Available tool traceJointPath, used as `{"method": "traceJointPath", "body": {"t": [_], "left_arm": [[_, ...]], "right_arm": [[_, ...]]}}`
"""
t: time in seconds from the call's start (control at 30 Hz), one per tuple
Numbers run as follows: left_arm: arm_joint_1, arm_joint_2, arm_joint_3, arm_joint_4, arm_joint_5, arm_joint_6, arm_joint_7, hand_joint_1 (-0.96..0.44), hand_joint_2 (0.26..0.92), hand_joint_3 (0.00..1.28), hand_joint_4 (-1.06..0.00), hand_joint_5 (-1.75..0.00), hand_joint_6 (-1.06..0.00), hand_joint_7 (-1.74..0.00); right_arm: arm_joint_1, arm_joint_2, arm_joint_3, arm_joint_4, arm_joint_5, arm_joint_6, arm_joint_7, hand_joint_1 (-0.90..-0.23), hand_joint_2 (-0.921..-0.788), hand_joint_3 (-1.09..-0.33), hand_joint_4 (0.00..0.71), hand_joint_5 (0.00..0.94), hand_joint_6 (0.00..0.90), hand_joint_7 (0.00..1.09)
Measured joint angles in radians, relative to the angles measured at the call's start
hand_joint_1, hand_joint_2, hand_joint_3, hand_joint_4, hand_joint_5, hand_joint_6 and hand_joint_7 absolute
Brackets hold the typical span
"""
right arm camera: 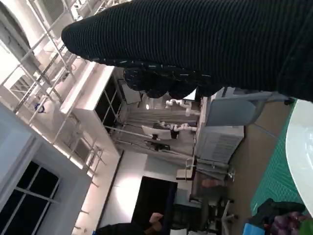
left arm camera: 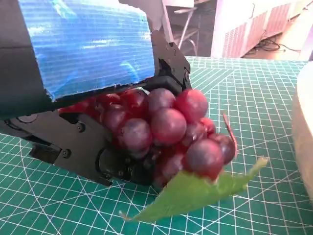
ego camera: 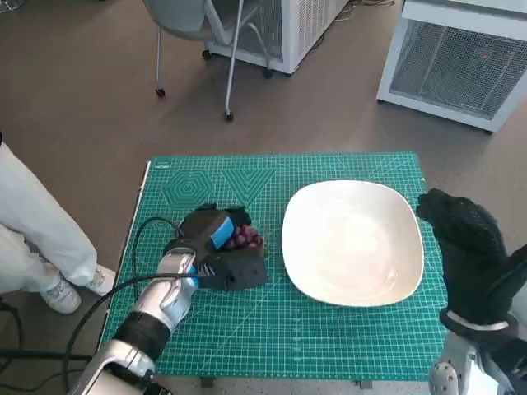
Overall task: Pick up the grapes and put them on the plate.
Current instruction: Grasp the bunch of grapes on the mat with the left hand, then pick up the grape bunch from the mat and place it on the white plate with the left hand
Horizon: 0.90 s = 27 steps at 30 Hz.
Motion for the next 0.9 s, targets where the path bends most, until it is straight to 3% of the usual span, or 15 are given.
{"method": "traceJointPath", "body": {"t": [0.67,0.9], "left_arm": [[0.013,0.008,0.002,-0.019,-0.014,0.023,-0.016,0.01,0.920,0.13,-0.54,-1.50,-0.69,-0.91],[0.036,0.028,0.007,-0.101,-0.013,0.049,-0.036,0.01,0.920,0.13,-0.55,-1.49,-0.69,-0.92]], "right_arm": [[-0.009,0.003,0.006,0.004,0.018,0.002,0.005,-0.397,-0.921,-0.581,0.627,0.090,0.247,0.83],[-0.010,0.003,0.006,0.004,0.019,0.002,0.006,-0.397,-0.921,-0.581,0.627,0.092,0.246,0.83]]}}
